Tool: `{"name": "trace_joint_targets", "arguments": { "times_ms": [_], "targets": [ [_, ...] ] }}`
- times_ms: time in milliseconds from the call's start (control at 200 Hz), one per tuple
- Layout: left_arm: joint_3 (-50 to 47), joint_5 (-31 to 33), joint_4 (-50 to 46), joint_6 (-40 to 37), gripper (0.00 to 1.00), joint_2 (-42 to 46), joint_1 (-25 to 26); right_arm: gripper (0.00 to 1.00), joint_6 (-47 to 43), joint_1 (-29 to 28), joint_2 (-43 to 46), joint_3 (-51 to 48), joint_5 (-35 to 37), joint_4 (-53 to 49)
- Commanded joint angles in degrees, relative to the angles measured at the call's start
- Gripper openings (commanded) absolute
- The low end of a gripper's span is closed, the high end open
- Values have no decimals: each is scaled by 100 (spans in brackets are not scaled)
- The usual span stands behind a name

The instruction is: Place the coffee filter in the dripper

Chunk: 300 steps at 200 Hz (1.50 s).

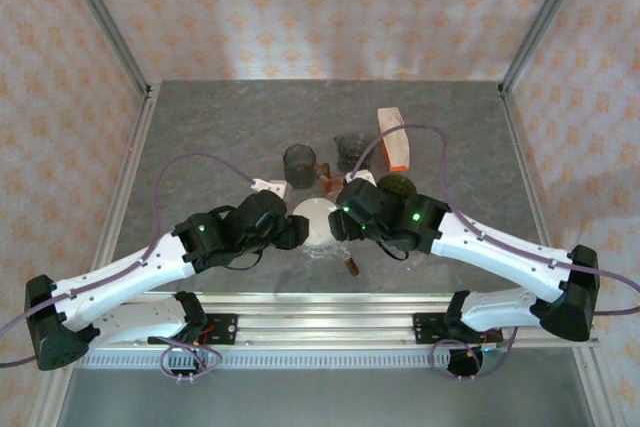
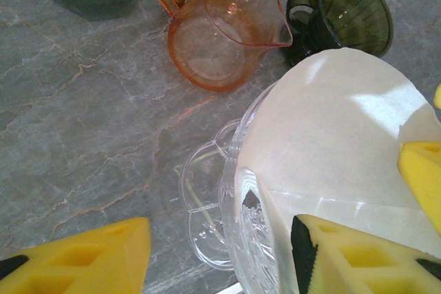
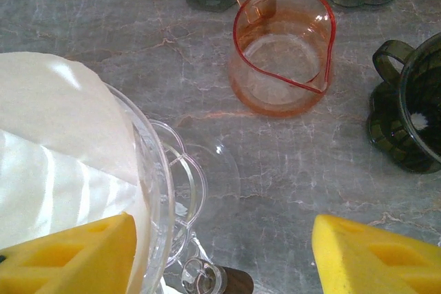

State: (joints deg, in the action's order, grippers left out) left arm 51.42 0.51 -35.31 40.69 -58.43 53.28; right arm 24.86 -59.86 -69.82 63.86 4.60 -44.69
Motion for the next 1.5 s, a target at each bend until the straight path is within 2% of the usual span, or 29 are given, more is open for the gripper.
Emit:
{"name": "trace_joint_targets", "arguments": {
  "times_ms": [0, 410, 535, 826, 1086, 1296, 1496],
  "targets": [
    [121, 135, 26, 75, 60, 130, 49, 69, -26, -35, 354, 255, 259, 47],
    [222, 164, 233, 167, 74, 591, 43, 69, 99, -35, 1567, -435, 356, 367],
    [30, 347, 343, 242, 79, 1023, 43, 68, 245, -35, 2171, -1167, 282, 657],
    [-584, 1161, -100, 378, 84, 2198, 47, 65, 620, -34, 3383, -2903, 24, 1157],
    [-1009, 1485, -451, 749, 87, 2566, 39, 60, 771, -105, 3416, -4088, -863, 2153],
    [-1276, 1515, -417, 892, 89, 2716, -28, 59, 600, -116, 3229, -4351, -1213, 2492],
    [-1284, 1334, -398, 863, 89, 2627, -189, 58, 444, -116, 2483, -4439, -1459, 3193]
  ]
}}
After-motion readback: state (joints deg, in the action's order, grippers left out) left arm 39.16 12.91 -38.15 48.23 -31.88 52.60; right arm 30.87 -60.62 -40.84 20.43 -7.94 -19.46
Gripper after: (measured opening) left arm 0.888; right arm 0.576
